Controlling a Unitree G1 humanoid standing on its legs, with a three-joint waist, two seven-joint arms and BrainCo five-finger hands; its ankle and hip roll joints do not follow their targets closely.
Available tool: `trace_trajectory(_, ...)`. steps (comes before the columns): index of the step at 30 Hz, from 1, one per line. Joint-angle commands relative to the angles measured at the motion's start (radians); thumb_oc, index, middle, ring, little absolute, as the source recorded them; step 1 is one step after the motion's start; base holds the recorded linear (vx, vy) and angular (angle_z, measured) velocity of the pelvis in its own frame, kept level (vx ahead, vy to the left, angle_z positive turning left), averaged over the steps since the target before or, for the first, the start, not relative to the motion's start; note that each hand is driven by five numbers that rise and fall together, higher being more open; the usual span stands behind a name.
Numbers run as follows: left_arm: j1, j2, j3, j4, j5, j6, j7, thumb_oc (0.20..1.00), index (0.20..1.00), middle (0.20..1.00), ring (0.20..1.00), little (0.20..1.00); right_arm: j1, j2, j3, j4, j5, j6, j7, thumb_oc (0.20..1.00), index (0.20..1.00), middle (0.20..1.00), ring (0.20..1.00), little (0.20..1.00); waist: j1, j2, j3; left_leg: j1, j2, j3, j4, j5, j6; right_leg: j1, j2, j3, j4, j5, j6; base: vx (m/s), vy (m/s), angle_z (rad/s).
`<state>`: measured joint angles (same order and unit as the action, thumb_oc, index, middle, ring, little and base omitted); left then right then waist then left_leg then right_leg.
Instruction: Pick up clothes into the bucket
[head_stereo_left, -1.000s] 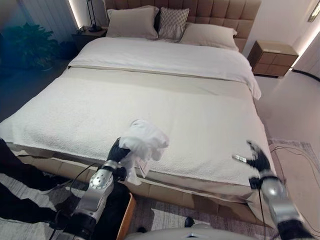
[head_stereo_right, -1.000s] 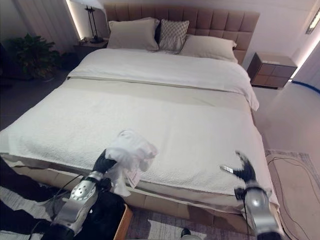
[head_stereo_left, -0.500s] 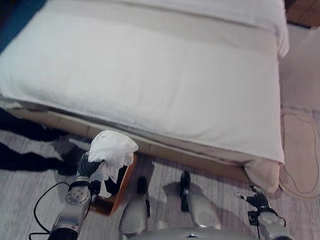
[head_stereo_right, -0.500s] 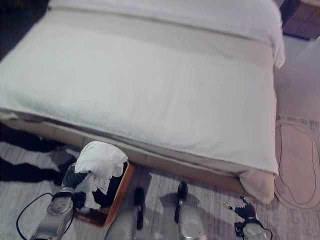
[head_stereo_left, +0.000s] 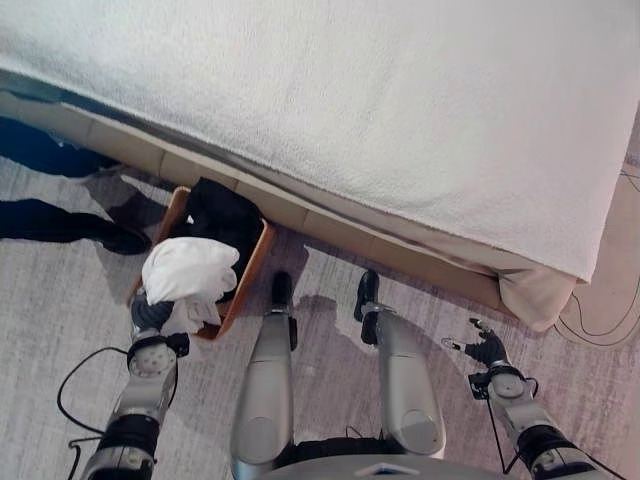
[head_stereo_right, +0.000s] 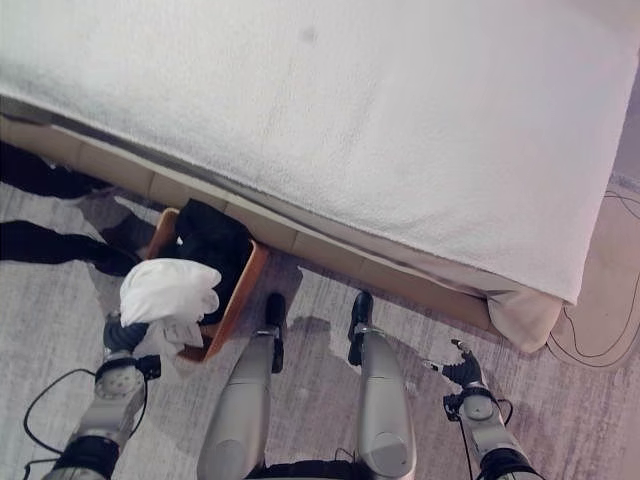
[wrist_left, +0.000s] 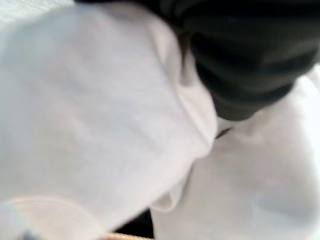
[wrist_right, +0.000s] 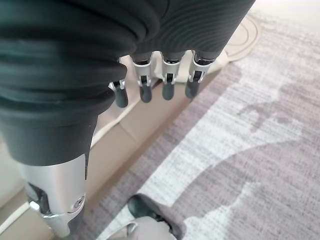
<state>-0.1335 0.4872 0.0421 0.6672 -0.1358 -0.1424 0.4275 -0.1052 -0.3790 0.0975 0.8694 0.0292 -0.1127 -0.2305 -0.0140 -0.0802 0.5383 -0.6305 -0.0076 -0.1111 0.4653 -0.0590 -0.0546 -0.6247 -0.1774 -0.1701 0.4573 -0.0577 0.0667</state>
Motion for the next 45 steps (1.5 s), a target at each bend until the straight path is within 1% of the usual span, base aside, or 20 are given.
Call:
trace_trajectory(1,0.023,0.094,0.039,0.002,-0.021,-0.022,0.063,0.200,0.200,0.200,0.200,0.200,0.030,-0.040,0.043,-0.023,0.036,-0.026,-0.041,1.000,1.000,1.000,1.000,1.000,-0.012,-0.035,-0.018,-0.061,-0.027,-0.002,0.073,-0.028,0.030,0.024,-0.029,0.024,0.000,-0.020,0.050,-0.08,0.014,0.06)
trace_trajectory(4,-0.007,0.163,0.049,0.000,-0.008,-0.005,0.090,0.200,0.200,0.200,0.200,0.200,0.024,-0.042,0.054,-0.030,0.057,-0.030,-0.049,1.000,1.000,1.000,1.000,1.000,-0.013,-0.047,-0.018,-0.146,-0.030,-0.010,0.111,-0.032,0.030,-0.053,-0.033,0.022,0.026,-0.018,0.051,-0.04,0.007,0.02)
trace_trajectory(6,-0.012,0.180,0.048,-0.010,-0.001,-0.003,0.094,0.200,0.200,0.200,0.200,0.200,0.024,-0.041,0.055,-0.029,0.065,-0.032,-0.052,1.000,1.000,1.000,1.000,1.000,-0.013,-0.049,-0.018,-0.164,-0.030,-0.012,0.119,-0.032,0.031,-0.068,-0.034,0.022,0.030,-0.018,0.053,0.01,-0.004,0.04)
trace_trajectory(7,-0.016,0.200,0.052,-0.016,0.011,0.006,0.110,0.200,0.200,0.200,0.200,0.200,0.034,-0.036,0.065,-0.030,0.073,-0.032,-0.054,1.000,1.000,1.000,1.000,1.000,-0.012,-0.052,-0.018,-0.170,-0.028,-0.019,0.139,-0.070,0.028,-0.072,-0.032,0.024,0.050,-0.049,0.060,0.04,-0.008,0.08)
trace_trajectory(8,-0.024,0.214,0.052,-0.017,0.033,0.018,0.126,0.843,0.843,0.843,0.843,0.843,0.037,-0.033,0.070,-0.031,0.074,-0.033,-0.056,1.000,1.000,1.000,1.000,1.000,-0.013,-0.056,-0.018,-0.182,-0.027,-0.020,0.144,-0.070,0.029,-0.084,-0.030,0.023,0.053,-0.048,0.060,0.05,-0.007,0.10)
trace_trajectory(9,-0.023,0.214,0.052,-0.017,0.033,0.018,0.127,1.000,1.000,1.000,1.000,1.000,0.038,-0.033,0.071,-0.031,0.075,-0.033,-0.056,1.000,1.000,1.000,1.000,1.000,-0.013,-0.056,-0.018,-0.182,-0.027,-0.019,0.147,-0.073,0.029,-0.084,-0.030,0.023,0.055,-0.050,0.060,-0.02,0.009,0.09)
trace_trajectory(10,-0.039,0.239,0.044,-0.003,0.071,0.048,0.142,1.000,1.000,1.000,1.000,1.000,0.037,-0.026,0.082,-0.028,0.081,-0.033,-0.059,1.000,1.000,1.000,1.000,1.000,-0.014,-0.061,-0.018,-0.198,-0.024,-0.021,0.156,-0.075,0.030,-0.099,-0.029,0.022,0.058,-0.049,0.061,-0.01,0.004,0.06)
trace_trajectory(17,-0.053,0.257,0.068,0.038,0.099,0.085,0.189,1.000,1.000,1.000,1.000,1.000,0.028,-0.017,0.107,-0.019,0.093,-0.028,-0.060,1.000,1.000,1.000,1.000,1.000,-0.017,-0.072,-0.018,-0.202,-0.015,-0.014,0.158,-0.079,0.031,-0.104,-0.022,0.024,0.044,-0.042,0.062,0.00,0.003,-0.01)
trace_trajectory(19,-0.027,0.235,0.097,-0.004,0.083,0.076,0.203,1.000,1.000,1.000,1.000,1.000,0.031,-0.012,0.111,-0.018,0.096,-0.025,-0.059,1.000,1.000,1.000,1.000,1.000,-0.014,-0.073,-0.018,-0.183,-0.011,-0.009,0.144,-0.079,0.030,-0.090,-0.020,0.024,0.026,-0.037,0.064,-0.04,0.012,-0.01)
trace_trajectory(20,-0.029,0.233,0.105,-0.008,0.083,0.078,0.207,1.000,1.000,1.000,1.000,1.000,0.020,-0.011,0.105,-0.018,0.097,-0.023,-0.060,1.000,1.000,1.000,1.000,1.000,-0.016,-0.073,-0.018,-0.202,-0.013,-0.003,0.128,-0.040,0.032,-0.107,-0.026,0.018,0.005,-0.003,0.059,-0.09,0.019,-0.07)
trace_trajectory(22,-0.014,0.218,0.111,-0.011,0.085,0.081,0.211,1.000,1.000,1.000,1.000,1.000,0.021,-0.010,0.107,-0.019,0.096,-0.021,-0.058,1.000,1.000,1.000,1.000,1.000,-0.014,-0.071,-0.018,-0.178,-0.012,0.002,0.111,-0.038,0.031,-0.088,-0.024,0.019,-0.008,0.001,0.061,-0.01,0.002,-0.07)
trace_trajectory(23,-0.005,0.216,0.109,-0.010,0.085,0.081,0.210,1.000,1.000,1.000,1.000,1.000,0.029,-0.010,0.112,-0.018,0.095,-0.021,-0.057,1.000,1.000,1.000,1.000,1.000,-0.012,-0.070,-0.018,-0.153,-0.008,-0.002,0.120,-0.073,0.028,-0.067,-0.020,0.023,0.005,-0.029,0.068,-0.01,-0.005,-0.08)
trace_trajectory(24,-0.006,0.207,0.111,-0.013,0.088,0.085,0.206,1.000,1.000,1.000,1.000,1.000,0.020,-0.008,0.107,-0.013,0.095,-0.018,-0.057,1.000,1.000,1.000,1.000,1.000,-0.012,-0.068,-0.018,-0.163,-0.010,0.005,0.103,-0.037,0.030,-0.075,-0.024,0.018,-0.016,0.002,0.062,0.00,-0.002,-0.16)
trace_trajectory(26,0.034,0.160,0.112,-0.054,0.089,0.084,0.198,1.000,1.000,1.000,1.000,1.000,0.025,-0.009,0.100,-0.019,0.087,-0.008,-0.053,1.000,1.000,1.000,1.000,1.000,-0.007,-0.056,-0.018,-0.112,-0.008,0.011,0.068,-0.030,0.028,-0.033,-0.026,0.013,-0.041,0.008,0.064,-0.04,-0.002,-0.12)
trace_trajectory(28,0.035,0.160,0.112,-0.054,0.089,0.084,0.198,1.000,1.000,1.000,1.000,1.000,0.025,-0.010,0.100,-0.019,0.087,-0.008,-0.053,1.000,1.000,1.000,1.000,1.000,-0.007,-0.056,-0.018,-0.111,-0.008,0.011,0.067,-0.030,0.028,-0.032,-0.026,0.013,-0.042,0.008,0.065,0.00,-0.004,-0.02)
trace_trajectory(29,0.058,0.105,0.101,-0.055,0.077,0.078,0.168,1.000,1.000,1.000,1.000,1.000,0.027,-0.013,0.088,-0.022,0.076,0.006,-0.047,1.000,1.000,1.000,1.000,1.000,0.000,-0.040,-0.018,-0.045,-0.006,0.021,0.032,-0.023,0.026,0.024,-0.027,0.012,-0.059,0.010,0.066,0.00,0.000,0.00)
trace_trajectory(33,0.072,0.039,0.044,-0.024,0.066,0.064,0.085,1.000,1.000,1.000,1.000,1.000,0.033,-0.024,0.062,-0.025,0.063,0.020,-0.035,1.000,1.000,1.000,1.000,1.000,-0.001,-0.014,-0.018,0.080,-0.010,0.031,-0.029,-0.013,0.023,0.136,-0.034,0.012,-0.088,0.009,0.068,0.03,-0.004,-0.06)
trace_trajectory(37,0.070,-0.030,0.010,0.023,-0.079,-0.005,-0.048,1.000,1.000,1.000,1.000,1.000,0.043,-0.018,0.017,-0.030,0.095,0.016,-0.010,1.000,1.000,1.000,1.000,1.000,-0.011,0.018,-0.020,0.233,-0.009,0.040,-0.128,0.015,0.010,0.274,-0.035,-0.002,-0.140,0.014,0.073,0.06,-0.012,-0.07)
trace_trajectory(41,0.092,-0.076,-0.034,0.054,-0.120,-0.033,-0.150,1.000,1.000,1.000,1.000,1.000,0.085,-0.002,-0.002,-0.007,0.109,0.003,0.026,1.000,1.000,1.000,1.000,1.000,-0.023,0.047,-0.095,0.334,-0.003,0.041,-0.221,0.038,-0.001,0.362,-0.025,-0.018,-0.195,0.015,0.075,0.10,-0.044,-0.01)
trace_trajectory(45,0.126,-0.123,-0.041,0.068,-0.159,-0.045,-0.197,1.000,1.000,1.000,1.000,1.000,0.114,0.017,-0.010,0.015,0.116,-0.005,0.052,1.000,1.000,1.000,1.000,1.000,-0.028,0.060,-0.149,0.398,0.003,0.048,-0.265,0.049,-0.008,0.425,-0.008,-0.019,-0.250,0.019,0.072,0.09,-0.068,0.03)
